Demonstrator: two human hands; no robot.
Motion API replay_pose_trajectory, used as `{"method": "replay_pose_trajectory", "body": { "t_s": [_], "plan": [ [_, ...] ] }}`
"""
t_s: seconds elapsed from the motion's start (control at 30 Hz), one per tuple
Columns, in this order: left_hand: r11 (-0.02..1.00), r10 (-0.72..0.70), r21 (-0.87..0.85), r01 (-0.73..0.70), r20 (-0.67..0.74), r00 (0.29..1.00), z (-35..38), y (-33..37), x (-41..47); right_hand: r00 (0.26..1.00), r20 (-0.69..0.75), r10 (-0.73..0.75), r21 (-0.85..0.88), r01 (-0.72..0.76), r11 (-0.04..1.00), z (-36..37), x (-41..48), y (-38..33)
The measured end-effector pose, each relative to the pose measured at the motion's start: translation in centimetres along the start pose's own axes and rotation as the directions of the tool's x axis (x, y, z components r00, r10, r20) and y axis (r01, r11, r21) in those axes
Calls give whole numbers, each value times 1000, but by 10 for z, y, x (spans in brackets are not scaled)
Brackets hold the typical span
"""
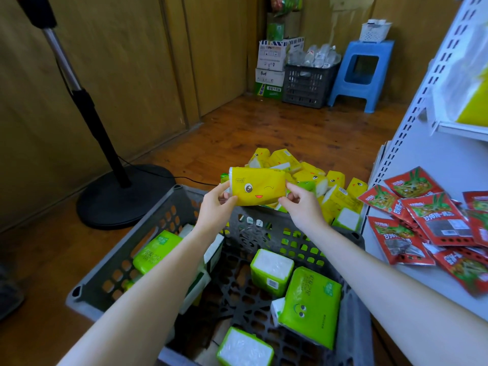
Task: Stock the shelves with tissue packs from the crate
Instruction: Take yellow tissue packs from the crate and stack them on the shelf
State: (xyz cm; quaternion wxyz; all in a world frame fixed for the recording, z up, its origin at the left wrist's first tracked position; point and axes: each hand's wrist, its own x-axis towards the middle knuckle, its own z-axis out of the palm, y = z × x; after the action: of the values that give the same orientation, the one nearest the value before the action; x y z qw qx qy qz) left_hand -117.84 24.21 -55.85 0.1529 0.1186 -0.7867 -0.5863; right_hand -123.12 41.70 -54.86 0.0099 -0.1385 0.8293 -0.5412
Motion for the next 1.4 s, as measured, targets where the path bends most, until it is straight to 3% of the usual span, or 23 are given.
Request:
{"method": "replay_pose_trajectory", "body": {
  "t_s": [0.33,0.5,0.6,0.7,0.83,1.0,1.17,1.33,1.4],
  "plan": [
    [1000,-4,4,4,7,1000,-1,0,4,1000,26,10,-43,-9,999,-3,1,2],
    [995,-86,-55,88,38,996,-5,0,3,994,107,22,0,-22,1000,-6,5,2],
    [989,-124,-80,126,30,992,-3,3,3,983,186,9,55,-20,998,-7,4,2],
    [979,-169,-111,172,37,985,-2,5,2,964,247,100,174,-146,974,-3,5,2],
    [981,-181,-71,183,40,983,1,9,-3,978,174,115,271,-160,949,-3,4,-1],
    [957,-289,-19,289,23,957,4,7,3,968,250,-33,98,9,995,-6,2,-1],
    [865,-474,-120,487,121,872,11,11,0,963,270,9,21,-15,1000,-4,-1,2],
    [889,-436,-86,450,141,889,10,12,-1,923,384,-16,-114,65,991,-5,-4,8],
    [905,-408,-73,419,130,904,10,8,1,929,368,-44,-106,89,990,-4,-3,10]
  ]
}}
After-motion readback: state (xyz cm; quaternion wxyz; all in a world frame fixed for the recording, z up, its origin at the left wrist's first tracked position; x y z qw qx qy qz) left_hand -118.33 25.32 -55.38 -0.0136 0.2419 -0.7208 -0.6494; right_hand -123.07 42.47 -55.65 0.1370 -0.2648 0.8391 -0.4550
